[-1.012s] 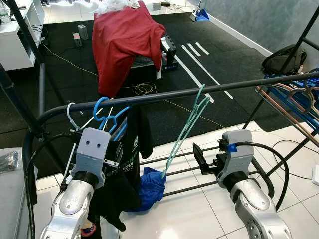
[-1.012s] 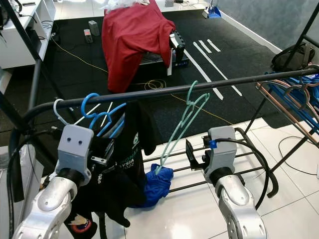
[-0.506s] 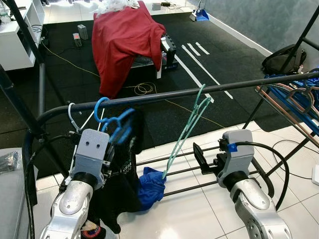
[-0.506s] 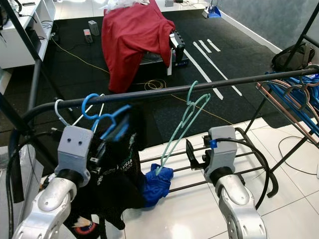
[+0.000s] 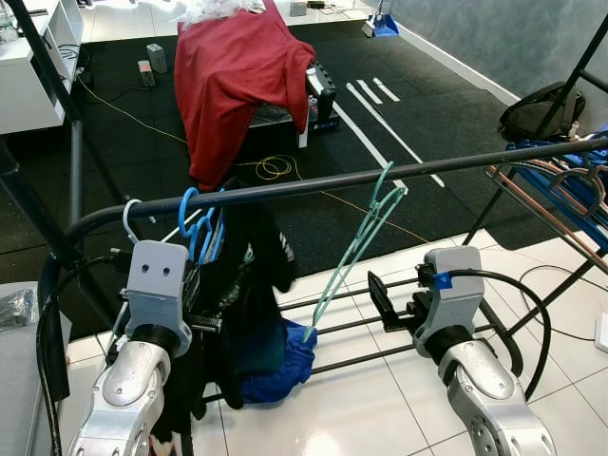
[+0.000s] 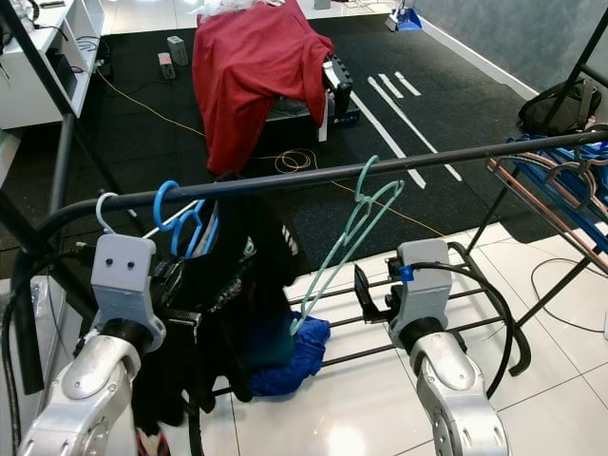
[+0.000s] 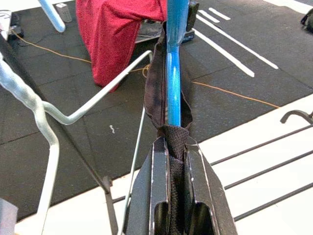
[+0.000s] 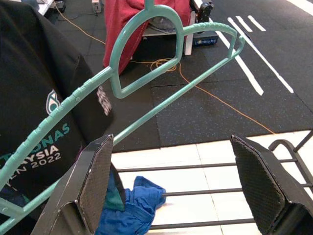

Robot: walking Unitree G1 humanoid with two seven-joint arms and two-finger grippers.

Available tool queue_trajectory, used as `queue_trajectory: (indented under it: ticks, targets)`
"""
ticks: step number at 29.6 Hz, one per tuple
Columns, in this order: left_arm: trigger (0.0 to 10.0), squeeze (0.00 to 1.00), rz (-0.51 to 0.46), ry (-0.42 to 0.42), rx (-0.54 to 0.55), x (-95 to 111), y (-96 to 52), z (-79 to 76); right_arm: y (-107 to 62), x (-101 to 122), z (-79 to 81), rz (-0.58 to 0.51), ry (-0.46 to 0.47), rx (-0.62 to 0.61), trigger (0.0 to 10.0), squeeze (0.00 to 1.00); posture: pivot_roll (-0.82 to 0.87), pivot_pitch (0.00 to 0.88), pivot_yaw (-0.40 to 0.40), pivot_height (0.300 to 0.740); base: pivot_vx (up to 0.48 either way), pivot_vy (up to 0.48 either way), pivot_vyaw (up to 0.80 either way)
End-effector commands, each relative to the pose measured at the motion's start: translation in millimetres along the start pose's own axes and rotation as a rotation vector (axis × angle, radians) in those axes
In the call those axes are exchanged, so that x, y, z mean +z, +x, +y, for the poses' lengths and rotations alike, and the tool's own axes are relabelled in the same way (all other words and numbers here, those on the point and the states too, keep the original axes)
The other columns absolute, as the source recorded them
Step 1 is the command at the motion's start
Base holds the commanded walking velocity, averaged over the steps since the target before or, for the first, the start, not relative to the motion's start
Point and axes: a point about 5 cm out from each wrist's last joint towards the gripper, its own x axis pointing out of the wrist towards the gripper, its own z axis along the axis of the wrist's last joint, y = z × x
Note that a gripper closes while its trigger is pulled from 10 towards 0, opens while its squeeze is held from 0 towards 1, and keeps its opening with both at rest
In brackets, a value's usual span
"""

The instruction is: Hang hanger

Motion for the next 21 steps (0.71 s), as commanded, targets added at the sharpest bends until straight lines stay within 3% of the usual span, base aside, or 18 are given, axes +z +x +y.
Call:
queue_trajectory:
  ticks: [1,3,4,5,7,8,14,15,16,17,21]
  targets:
    - [5.9,0.00,-0.041,-0.055,-0.027,9.1,-1.6,-4.0,-1.1,1.0,-0.7,0.001,0.021,-0.002,10.0,0.00,-0.12,0.133,-0.031,0.740,0.000,0.000,0.00]
    - [5.9,0.00,-0.041,-0.055,-0.027,9.1,-1.6,-4.0,-1.1,1.0,-0.7,0.001,0.021,-0.002,10.0,0.00,-0.12,0.133,-0.031,0.740,0.000,0.000,0.00]
    - [4.6,0.00,-0.055,-0.082,-0.042,12.6,-1.7,-5.6,-1.0,1.0,-0.7,0.001,0.021,-0.002,10.0,0.00,-0.12,0.133,-0.031,0.740,0.000,0.000,0.00]
    - [1.8,0.00,-0.073,-0.102,-0.060,17.0,-2.2,-6.4,-1.0,0.9,-0.8,0.002,0.021,-0.002,10.0,0.00,-0.12,0.133,-0.031,0.740,0.000,0.000,0.00]
    - [1.8,0.00,-0.086,-0.113,-0.071,19.8,-2.6,-6.8,-1.0,0.8,-0.9,0.002,0.022,-0.002,10.0,0.00,-0.12,0.133,-0.031,0.740,0.000,0.000,0.00]
    - [0.0,0.00,-0.100,-0.130,-0.081,23.7,-2.7,-6.4,-0.9,0.8,-1.1,0.002,0.022,-0.002,10.0,0.00,-0.12,0.134,-0.031,0.740,0.000,0.000,0.00]
    - [0.0,0.00,-0.132,-0.148,-0.130,36.3,-3.5,-3.1,-0.5,0.7,-1.4,0.003,0.022,-0.003,10.0,0.00,-0.11,0.133,-0.033,0.740,0.000,0.000,0.00]
    - [2.0,0.00,-0.132,-0.132,-0.127,37.7,-4.7,0.9,-0.3,0.5,-1.5,0.003,0.022,-0.002,10.0,0.00,-0.11,0.131,-0.034,0.740,0.000,0.000,0.00]
    - [9.2,0.00,-0.122,-0.115,-0.116,36.6,-6.7,5.0,-0.2,0.3,-1.5,0.004,0.022,-0.002,10.0,0.00,-0.11,0.130,-0.032,0.740,0.000,0.000,0.00]
    - [10.0,0.00,-0.095,-0.095,-0.106,32.1,-11.1,7.5,-0.1,0.2,-1.6,0.004,0.022,-0.001,10.0,0.00,-0.11,0.129,-0.033,0.740,0.000,0.000,0.00]
    - [10.0,0.00,-0.065,-0.077,-0.100,27.0,-16.2,9.0,0.0,0.1,-1.7,0.004,0.022,0.000,10.0,0.00,-0.11,0.129,-0.033,0.740,-0.085,0.000,0.00]
